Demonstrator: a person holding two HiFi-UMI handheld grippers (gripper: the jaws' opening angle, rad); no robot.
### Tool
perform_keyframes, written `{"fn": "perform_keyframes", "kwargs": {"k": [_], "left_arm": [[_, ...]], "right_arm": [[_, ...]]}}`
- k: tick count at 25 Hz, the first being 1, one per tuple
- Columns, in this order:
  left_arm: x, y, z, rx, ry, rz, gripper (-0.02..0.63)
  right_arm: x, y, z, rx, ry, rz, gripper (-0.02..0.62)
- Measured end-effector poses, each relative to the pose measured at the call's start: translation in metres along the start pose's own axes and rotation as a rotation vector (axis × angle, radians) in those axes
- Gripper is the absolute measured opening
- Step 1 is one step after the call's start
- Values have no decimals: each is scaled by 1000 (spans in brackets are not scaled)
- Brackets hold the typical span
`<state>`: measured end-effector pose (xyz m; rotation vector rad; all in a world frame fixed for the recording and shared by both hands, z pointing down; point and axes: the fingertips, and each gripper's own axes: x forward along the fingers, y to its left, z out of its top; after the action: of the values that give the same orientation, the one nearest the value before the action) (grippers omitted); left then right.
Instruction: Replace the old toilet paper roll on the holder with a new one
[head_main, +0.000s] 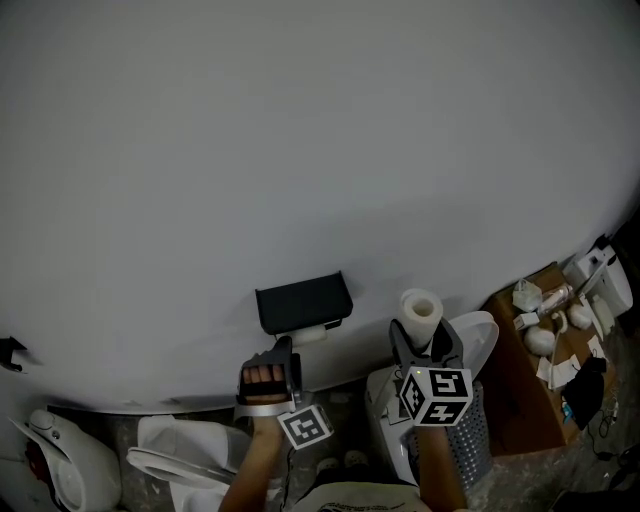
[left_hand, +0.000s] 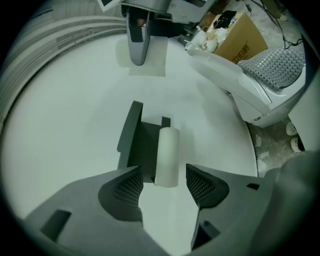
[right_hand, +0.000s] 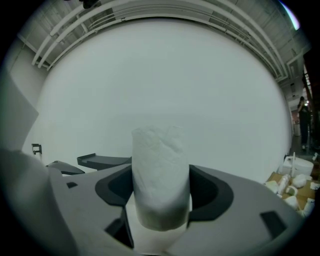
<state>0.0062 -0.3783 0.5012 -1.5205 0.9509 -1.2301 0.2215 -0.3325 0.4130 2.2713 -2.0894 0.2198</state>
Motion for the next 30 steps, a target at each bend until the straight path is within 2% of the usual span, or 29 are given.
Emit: {"fn": "perform_keyframes", "kwargs": {"k": [6,20,22,24,30], "left_arm": [[15,-5,15,10,-16,-16,258],[38,-9,24,74,27,-27,255],[39,-7,26,88,29,-6,243],[39,-4,26,97,39,14,200],[41,-2,33,64,45,-4,192]], "right_arm": [[-1,-14,-2,-1,8,-23,308],[-6,-39,-2,-4,10,-60,308],[-7,-42,-2,-2,11,-63,308],[-8,-44,-2,-1,13,-68,308],[-7,-53,-6,7,18,-78,308]]}}
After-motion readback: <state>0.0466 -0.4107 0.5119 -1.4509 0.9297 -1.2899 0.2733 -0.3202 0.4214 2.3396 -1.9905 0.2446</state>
